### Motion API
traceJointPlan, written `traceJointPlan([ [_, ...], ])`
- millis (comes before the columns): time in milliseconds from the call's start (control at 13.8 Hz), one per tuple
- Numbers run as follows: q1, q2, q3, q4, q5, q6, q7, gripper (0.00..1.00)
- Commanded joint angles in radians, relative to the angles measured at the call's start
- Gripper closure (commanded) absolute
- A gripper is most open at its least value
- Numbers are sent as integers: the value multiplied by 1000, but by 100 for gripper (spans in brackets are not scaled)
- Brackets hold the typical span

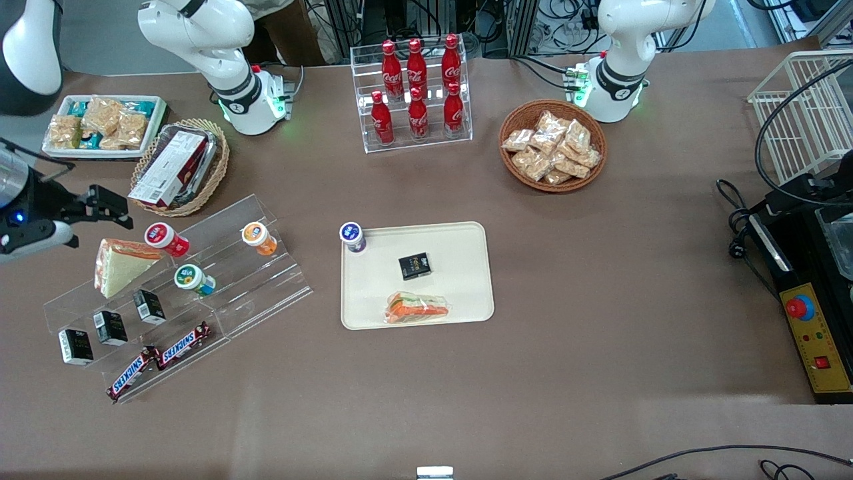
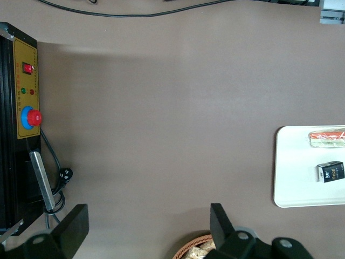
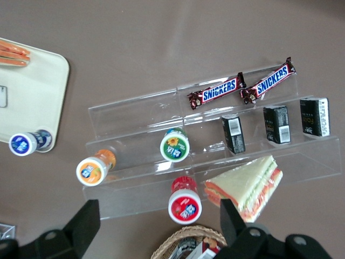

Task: Place green gum on tray
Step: 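Move the right gripper over the acrylic rack toward the green-lidded gum jar, then lower the right gripper and grasp the green-lidded gum jar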

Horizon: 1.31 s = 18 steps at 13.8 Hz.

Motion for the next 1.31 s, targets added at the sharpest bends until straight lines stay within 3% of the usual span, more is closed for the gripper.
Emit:
traceJointPlan([
  [0,-9,-14,4,-133,6,131,-61,1],
  [1236,5,127,5,-497,-16,669,-166,1],
])
